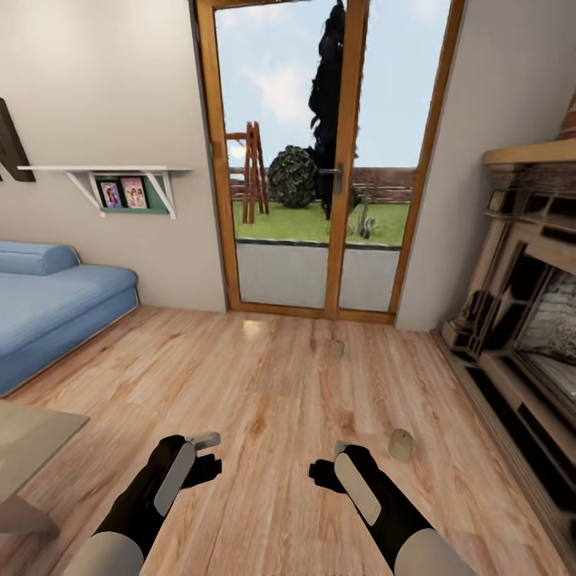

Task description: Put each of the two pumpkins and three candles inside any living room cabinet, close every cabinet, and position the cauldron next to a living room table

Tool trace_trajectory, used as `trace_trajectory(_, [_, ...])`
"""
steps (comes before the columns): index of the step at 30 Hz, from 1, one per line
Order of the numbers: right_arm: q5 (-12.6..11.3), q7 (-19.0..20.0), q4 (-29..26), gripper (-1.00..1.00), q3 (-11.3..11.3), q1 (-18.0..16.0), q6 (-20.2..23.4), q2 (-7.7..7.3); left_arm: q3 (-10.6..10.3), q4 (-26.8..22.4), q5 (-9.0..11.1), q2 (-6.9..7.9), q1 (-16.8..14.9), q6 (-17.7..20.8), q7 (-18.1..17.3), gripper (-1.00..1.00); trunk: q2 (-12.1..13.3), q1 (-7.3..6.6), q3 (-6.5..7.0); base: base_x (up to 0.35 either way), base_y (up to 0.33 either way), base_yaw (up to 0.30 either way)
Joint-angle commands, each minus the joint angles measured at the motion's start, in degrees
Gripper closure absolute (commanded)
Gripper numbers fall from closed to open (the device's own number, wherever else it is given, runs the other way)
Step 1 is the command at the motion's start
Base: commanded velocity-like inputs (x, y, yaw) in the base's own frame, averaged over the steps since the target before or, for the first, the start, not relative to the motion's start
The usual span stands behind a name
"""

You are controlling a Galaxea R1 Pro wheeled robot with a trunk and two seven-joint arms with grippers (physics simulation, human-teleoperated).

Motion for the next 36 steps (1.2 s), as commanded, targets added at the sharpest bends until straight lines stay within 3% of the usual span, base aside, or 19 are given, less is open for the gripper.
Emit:
trace_trajectory(1, [-0.6, -0.58, -0.04, -1.0, 0.18, -0.06, 0.03, -0.01, -0.08, -0.08, 0.61, 0.02, -0.01, 0.12, 0.56, -1.0, -0.03, -0.01, -0.03, -0.041, 0.0, -0.275])
trace_trajectory(36, [-0.63, -0.15, -0.04, -1.0, 0.18, -0.06, -0.05, -0.09, -1.07, -0.15, 0.51, -0.33, -0.01, 0.02, 0.57, -1.0, -0.03, -0.01, 1.02, -0.002, 0.0, -0.276])
